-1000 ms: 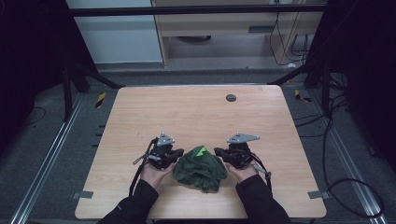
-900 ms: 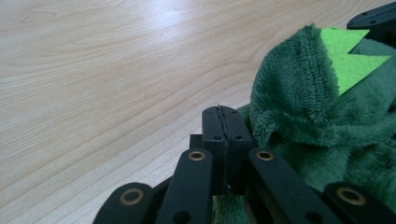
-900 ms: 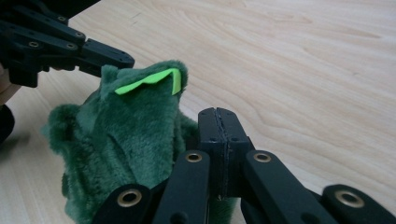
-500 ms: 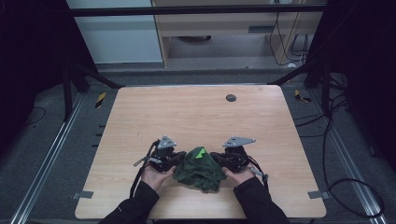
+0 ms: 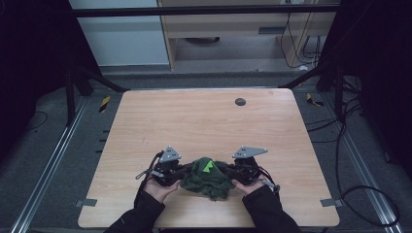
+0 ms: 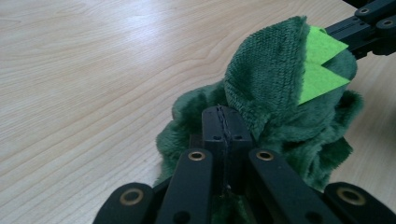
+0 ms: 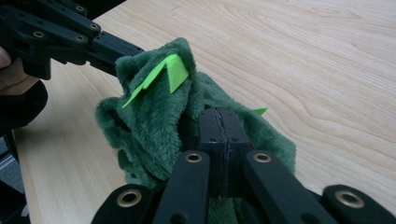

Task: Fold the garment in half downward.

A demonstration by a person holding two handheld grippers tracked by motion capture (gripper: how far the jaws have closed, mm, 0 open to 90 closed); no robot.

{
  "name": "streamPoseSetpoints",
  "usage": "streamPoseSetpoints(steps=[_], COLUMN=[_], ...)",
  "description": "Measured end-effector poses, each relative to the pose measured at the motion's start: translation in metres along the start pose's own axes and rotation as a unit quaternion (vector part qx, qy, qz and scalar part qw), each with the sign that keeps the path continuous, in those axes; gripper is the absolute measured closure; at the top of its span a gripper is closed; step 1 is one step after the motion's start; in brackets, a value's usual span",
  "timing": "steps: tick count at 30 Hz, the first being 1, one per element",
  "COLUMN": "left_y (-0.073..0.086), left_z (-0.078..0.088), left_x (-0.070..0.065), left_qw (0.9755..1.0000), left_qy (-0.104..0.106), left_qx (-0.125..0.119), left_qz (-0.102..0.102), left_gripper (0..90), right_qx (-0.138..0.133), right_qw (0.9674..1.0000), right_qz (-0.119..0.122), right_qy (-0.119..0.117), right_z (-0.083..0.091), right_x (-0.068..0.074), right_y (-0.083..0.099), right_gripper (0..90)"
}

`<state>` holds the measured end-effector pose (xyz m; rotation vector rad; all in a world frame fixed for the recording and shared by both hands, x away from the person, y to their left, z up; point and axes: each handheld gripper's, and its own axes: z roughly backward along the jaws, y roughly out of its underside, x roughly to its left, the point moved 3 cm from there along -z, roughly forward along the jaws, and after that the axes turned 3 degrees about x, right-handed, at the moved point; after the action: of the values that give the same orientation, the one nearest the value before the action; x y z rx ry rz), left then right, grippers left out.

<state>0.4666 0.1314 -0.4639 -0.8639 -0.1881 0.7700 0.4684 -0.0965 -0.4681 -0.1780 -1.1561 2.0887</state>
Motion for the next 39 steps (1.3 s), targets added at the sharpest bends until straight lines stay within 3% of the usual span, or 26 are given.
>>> streamPoseSetpoints(steps=[13, 27, 39], left_y=[0.013, 0.028, 0.039], left_z=[0.010, 0.015, 0.009], left_x=[-0.016, -0.021, -0.026], left_qw=[0.9996, 0.9992, 0.9981], left_qy=[0.018, 0.026, 0.027], left_qx=[0.008, 0.025, 0.050], left_qz=[-0.019, -0.020, -0.025], left_gripper=[89.8, 89.8, 89.9], right_qx=[0.004, 0.013, 0.025], right_qw=[0.9999, 0.9997, 0.9994], right_qz=[0.007, 0.012, 0.005], right_qy=[-0.011, -0.017, -0.025], right_z=[0.006, 0.009, 0.011], right_x=[0.008, 0.016, 0.021], right_y=[0.006, 0.017, 0.029], right_gripper=[89.6, 89.5, 89.2])
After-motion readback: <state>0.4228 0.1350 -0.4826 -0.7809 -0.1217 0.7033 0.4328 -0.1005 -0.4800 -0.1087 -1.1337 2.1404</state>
